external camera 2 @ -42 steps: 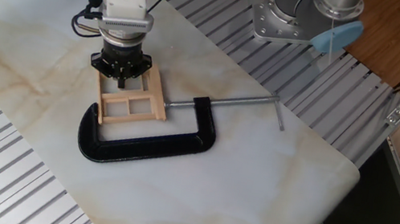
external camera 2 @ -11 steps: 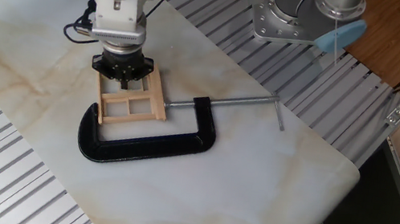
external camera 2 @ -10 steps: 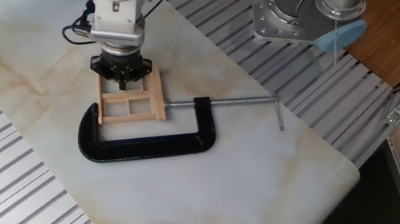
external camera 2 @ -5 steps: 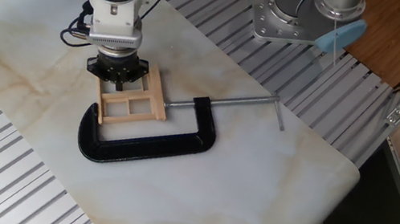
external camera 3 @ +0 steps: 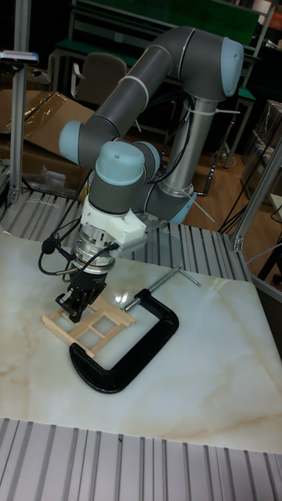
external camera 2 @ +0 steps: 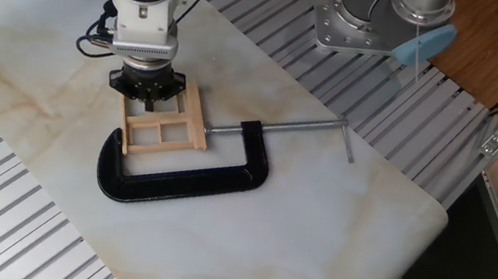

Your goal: Close a sliding window

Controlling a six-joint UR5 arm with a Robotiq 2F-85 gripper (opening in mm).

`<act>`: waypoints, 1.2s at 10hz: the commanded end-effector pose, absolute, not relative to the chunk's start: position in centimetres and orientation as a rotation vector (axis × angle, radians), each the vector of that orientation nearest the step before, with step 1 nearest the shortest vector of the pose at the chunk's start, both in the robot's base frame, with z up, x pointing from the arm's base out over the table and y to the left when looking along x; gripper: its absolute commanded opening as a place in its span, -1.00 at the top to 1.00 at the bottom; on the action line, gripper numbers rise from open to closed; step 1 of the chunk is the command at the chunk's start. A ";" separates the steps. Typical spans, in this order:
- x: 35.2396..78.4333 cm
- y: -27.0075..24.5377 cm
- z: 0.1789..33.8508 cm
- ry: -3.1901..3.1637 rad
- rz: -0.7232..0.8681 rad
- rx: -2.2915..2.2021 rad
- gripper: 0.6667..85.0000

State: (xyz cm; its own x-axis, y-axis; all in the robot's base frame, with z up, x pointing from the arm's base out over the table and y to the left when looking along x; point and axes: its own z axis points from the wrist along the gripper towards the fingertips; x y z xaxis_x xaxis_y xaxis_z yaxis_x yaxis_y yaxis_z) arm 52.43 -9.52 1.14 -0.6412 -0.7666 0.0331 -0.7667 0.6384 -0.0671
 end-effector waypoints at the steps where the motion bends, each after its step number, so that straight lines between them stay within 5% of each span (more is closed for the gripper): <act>1: 52.5 -9.1 1.1 -2.859 0.106 1.326 1.00; 12: 53.6 -10.5 0.9 -2.813 0.123 1.454 1.00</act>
State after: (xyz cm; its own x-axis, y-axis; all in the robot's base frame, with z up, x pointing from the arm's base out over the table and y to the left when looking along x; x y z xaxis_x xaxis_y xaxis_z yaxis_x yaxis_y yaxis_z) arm 52.94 -10.18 0.99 -0.5929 -0.8049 0.0236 -0.8036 0.5896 -0.0805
